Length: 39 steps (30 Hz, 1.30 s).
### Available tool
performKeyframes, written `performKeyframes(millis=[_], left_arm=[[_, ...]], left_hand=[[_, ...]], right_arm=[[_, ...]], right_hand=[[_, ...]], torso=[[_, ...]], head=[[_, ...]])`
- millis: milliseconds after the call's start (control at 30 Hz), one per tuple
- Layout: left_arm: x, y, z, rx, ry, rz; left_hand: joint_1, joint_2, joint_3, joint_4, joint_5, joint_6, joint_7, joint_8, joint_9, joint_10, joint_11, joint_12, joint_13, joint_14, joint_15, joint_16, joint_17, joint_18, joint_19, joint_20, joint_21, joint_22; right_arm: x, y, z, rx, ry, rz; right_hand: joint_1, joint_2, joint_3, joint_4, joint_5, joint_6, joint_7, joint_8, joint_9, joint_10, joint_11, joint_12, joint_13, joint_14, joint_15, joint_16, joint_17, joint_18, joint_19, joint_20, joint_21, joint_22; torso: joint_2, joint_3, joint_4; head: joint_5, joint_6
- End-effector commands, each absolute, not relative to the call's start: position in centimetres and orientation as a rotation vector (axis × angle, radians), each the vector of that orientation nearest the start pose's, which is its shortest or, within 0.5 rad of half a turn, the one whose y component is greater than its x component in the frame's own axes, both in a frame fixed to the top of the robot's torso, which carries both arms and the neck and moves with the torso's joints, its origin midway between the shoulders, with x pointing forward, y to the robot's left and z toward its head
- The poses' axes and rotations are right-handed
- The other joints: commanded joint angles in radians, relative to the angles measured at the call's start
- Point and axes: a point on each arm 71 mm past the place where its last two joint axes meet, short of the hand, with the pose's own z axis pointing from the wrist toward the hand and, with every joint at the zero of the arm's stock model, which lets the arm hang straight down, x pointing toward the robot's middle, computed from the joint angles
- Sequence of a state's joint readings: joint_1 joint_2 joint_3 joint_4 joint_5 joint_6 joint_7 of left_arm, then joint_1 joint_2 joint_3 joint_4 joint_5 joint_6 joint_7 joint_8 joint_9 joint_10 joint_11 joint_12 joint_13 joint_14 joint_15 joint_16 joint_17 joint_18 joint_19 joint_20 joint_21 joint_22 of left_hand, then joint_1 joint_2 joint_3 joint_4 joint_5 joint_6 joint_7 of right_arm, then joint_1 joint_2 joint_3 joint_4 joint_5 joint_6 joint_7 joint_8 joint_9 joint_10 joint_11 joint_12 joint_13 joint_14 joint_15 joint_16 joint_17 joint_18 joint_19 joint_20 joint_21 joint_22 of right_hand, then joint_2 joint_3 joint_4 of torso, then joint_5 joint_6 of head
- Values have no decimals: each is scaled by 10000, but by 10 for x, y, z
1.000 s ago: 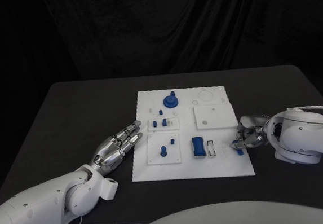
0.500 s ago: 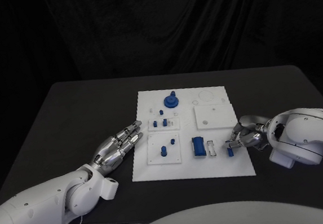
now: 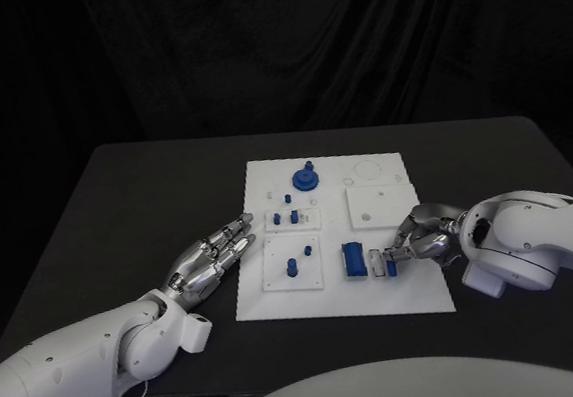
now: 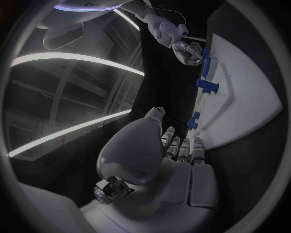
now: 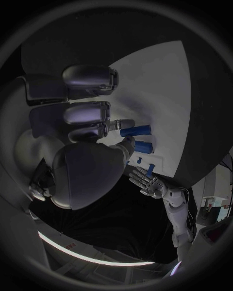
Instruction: Assemble the parts on the task board
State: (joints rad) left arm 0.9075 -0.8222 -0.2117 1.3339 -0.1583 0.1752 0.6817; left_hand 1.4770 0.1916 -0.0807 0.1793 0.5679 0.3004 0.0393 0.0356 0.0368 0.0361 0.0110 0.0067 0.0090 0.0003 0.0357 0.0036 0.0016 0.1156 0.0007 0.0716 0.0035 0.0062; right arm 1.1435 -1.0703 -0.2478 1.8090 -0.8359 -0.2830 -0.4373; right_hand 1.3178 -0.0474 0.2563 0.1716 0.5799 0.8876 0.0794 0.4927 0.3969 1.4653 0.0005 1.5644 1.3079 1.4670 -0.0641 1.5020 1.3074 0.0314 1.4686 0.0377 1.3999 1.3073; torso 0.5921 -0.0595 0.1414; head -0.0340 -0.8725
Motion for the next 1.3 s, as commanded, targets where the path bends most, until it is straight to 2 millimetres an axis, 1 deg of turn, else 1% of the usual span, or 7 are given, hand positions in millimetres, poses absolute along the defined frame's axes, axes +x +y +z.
performKeyframes(millis=[33,467,600,900,1033,1100,1300], left_arm=[[395,230,-355,-10957,16962,-18761],[395,229,-356,-10978,17031,-18801],[395,228,-356,-10980,17054,-18828],[394,228,-357,-10992,17079,-18839],[394,228,-357,-10999,17086,-18835],[394,228,-357,-11003,17092,-18837],[394,228,-357,-11010,17098,-18820]], left_hand=[[-81,10,70,-16,-36,6,62,31,5,36,63,37,14,-3,-45,-36,-16,16,24,71,-7,4],[-89,10,79,-22,-63,0,70,30,4,40,71,38,14,-3,-37,-36,-16,17,23,78,-7,3],[-89,10,79,-22,-63,0,70,30,4,40,71,38,14,-3,-37,-36,-16,17,23,78,-7,3],[-97,12,84,-24,-75,-21,72,27,2,36,72,36,13,-3,-25,-36,-16,16,23,85,-8,2],[-97,12,84,-24,-75,-21,72,27,2,36,72,36,13,-3,-25,-36,-16,16,23,85,-8,2],[-97,12,84,-24,-75,-21,72,27,2,36,72,36,13,-3,-25,-36,-16,16,23,85,-8,2],[-97,12,84,-24,-75,-21,72,27,2,36,72,36,13,-3,-25,-36,-16,16,23,85,-8,2]], right_arm=[[373,-247,-283,6398,23081,5697],[380,-244,-291,6189,23530,5390],[382,-243,-292,6131,23647,5319],[384,-241,-295,6007,23898,5189],[384,-240,-296,5951,23988,5177],[384,-240,-296,5939,24005,5180],[384,-241,-296,6018,23885,5172]], right_hand=[[-163,-8,363,-258,-147,-22,-33,-28,7,1055,13,63,2629,790,-12,-42,1444,117,370,54,-62,2063],[-772,-16,280,76,-873,-93,-15,-117,0,1055,31,63,2629,779,2,-73,1390,144,325,62,-181,2026],[-943,29,152,209,-1435,-113,-8,-154,-8,1055,40,63,2629,774,12,-88,1366,152,310,74,-220,2014],[-1151,82,-25,391,-1965,-153,18,-219,-30,1055,63,63,2629,771,29,-96,1350,166,288,88,-284,1995],[-1282,71,-196,502,-2538,-221,52,-278,-49,1055,93,63,2629,772,53,-93,1353,182,258,109,-362,1971],[-1481,42,-424,654,-3240,-253,85,-310,-56,1055,124,63,2629,773,81,-91,1353,185,252,132,-382,1966],[-1896,109,-889,1024,-4356,-318,110,-352,-57,1055,151,63,2629,769,108,-96,1339,202,229,167,-455,1946]], torso=[[5,5,9],[4,1,-15],[0,5,-7],[4,4,-18],[5,-2,-15],[8,2,-7],[5,11,-3]], head=[[-11,-2],[37,-2],[18,-2],[64,-2],[76,-2],[67,-2],[64,-2]])
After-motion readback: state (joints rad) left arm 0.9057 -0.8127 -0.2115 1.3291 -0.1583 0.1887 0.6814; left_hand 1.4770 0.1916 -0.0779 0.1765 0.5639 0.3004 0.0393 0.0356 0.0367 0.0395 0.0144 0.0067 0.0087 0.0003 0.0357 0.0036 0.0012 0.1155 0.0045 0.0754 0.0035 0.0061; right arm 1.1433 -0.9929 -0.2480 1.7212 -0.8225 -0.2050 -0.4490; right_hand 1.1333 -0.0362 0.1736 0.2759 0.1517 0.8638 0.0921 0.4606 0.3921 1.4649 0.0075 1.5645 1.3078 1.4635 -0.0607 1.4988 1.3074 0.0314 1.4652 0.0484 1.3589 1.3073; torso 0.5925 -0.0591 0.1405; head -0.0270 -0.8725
